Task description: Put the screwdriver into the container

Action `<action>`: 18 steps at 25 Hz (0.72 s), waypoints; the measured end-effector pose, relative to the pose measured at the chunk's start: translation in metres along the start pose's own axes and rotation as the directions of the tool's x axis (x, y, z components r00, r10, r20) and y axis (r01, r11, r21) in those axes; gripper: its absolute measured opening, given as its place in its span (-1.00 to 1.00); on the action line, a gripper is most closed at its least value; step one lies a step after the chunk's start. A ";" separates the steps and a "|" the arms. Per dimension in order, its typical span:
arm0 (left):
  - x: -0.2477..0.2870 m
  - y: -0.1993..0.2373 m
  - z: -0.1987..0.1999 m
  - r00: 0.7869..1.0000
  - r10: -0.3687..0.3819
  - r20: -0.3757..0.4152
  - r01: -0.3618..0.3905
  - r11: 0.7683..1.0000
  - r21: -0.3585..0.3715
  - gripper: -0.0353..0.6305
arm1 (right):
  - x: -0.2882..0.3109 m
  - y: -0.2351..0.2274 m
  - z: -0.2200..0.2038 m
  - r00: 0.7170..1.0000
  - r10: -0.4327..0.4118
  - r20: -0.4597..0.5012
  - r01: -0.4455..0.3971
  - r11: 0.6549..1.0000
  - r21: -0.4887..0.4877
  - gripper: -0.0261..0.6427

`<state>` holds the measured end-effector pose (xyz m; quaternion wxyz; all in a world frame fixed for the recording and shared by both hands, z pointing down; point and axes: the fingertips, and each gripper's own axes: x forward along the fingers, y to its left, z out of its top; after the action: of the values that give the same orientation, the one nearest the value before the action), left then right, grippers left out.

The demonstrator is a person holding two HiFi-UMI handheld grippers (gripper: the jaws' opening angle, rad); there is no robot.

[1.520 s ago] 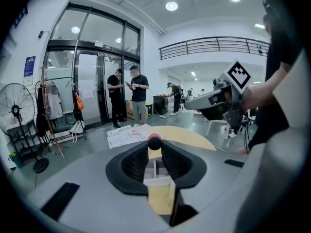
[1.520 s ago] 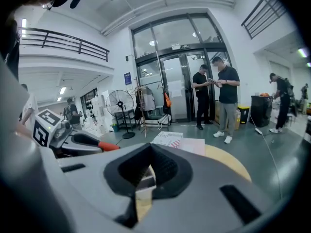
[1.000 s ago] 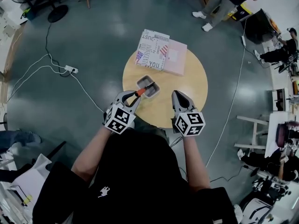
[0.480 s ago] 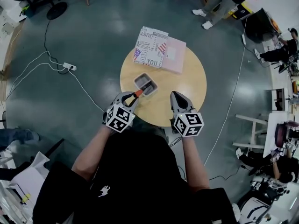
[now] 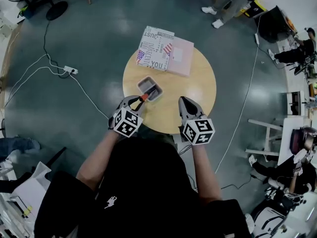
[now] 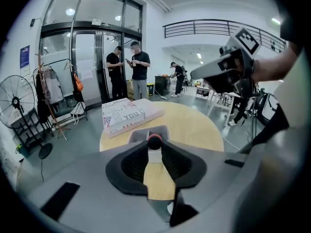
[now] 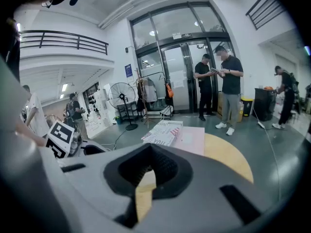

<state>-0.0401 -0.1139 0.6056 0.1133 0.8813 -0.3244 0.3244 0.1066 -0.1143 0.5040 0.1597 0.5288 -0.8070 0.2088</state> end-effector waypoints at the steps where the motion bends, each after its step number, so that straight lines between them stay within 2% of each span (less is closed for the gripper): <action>1: 0.002 0.000 0.000 1.000 0.003 -0.007 -0.003 1.000 0.001 -0.63 | 0.000 -0.002 0.000 1.000 -0.002 0.000 0.002 1.000 0.001 -0.92; 9: 0.021 -0.004 -0.008 0.998 0.027 -0.060 -0.027 1.000 0.010 -0.63 | -0.006 -0.009 0.000 1.000 -0.012 -0.002 0.012 1.000 0.000 -0.92; 18: 0.024 -0.003 -0.010 0.997 0.030 -0.064 -0.031 1.000 -0.005 -0.58 | -0.009 -0.011 -0.001 1.000 -0.024 0.000 0.024 1.000 0.005 -0.92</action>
<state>-0.0295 -0.1194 0.6287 0.1216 0.8649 -0.3351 0.3533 0.1197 -0.1110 0.5021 0.1609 0.5388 -0.8001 0.2091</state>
